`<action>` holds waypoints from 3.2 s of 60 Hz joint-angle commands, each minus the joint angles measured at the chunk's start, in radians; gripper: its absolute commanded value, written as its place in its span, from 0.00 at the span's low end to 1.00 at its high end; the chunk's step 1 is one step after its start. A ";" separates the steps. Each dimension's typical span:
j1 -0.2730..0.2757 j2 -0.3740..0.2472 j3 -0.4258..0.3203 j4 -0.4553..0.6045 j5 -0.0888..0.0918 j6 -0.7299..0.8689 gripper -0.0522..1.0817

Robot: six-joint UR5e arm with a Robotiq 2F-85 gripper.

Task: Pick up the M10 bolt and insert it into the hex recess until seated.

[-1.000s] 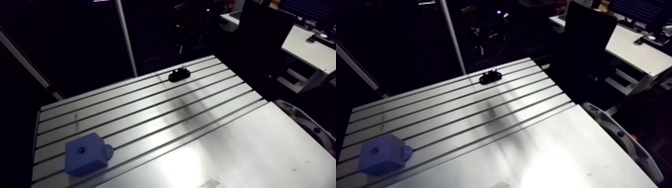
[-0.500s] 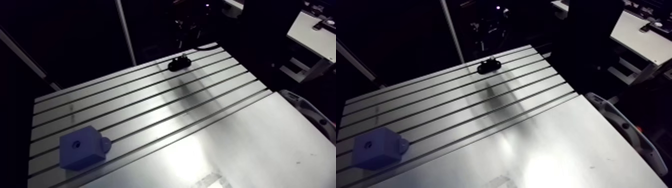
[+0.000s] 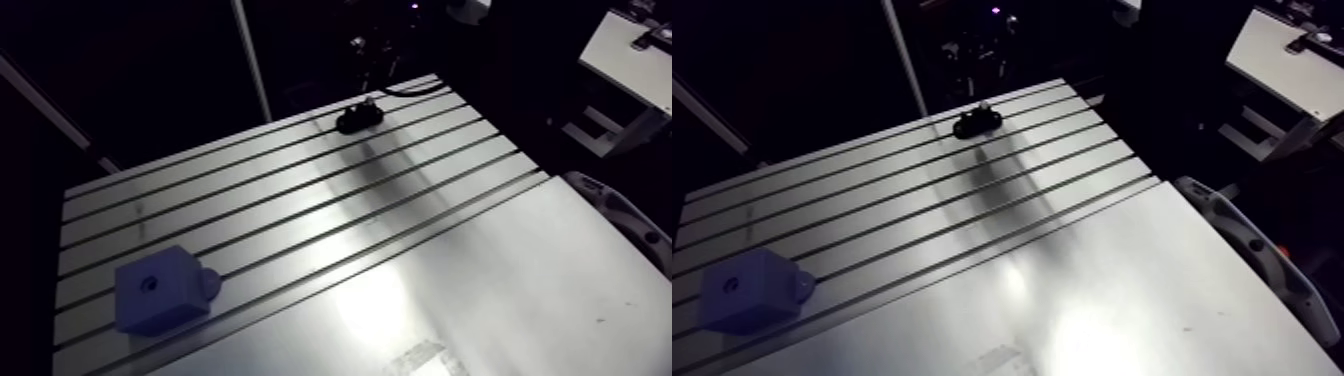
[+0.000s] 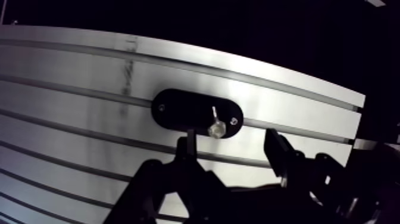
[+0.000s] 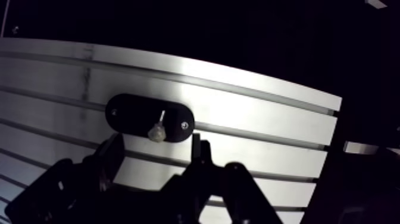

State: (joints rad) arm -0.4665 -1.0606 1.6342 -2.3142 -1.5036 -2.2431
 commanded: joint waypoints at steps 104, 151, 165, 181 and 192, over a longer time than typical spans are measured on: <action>0.000 0.049 0.005 -0.014 -0.007 -0.002 0.47; 0.003 0.049 0.008 -0.014 -0.008 -0.002 0.54; 0.003 0.049 0.008 -0.014 -0.007 -0.002 0.54; 0.005 0.049 0.011 -0.015 -0.005 -0.002 0.56; 0.005 0.051 0.011 -0.015 -0.005 0.000 0.57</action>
State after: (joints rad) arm -0.4622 -1.0114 1.6441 -2.3284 -1.5090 -2.2449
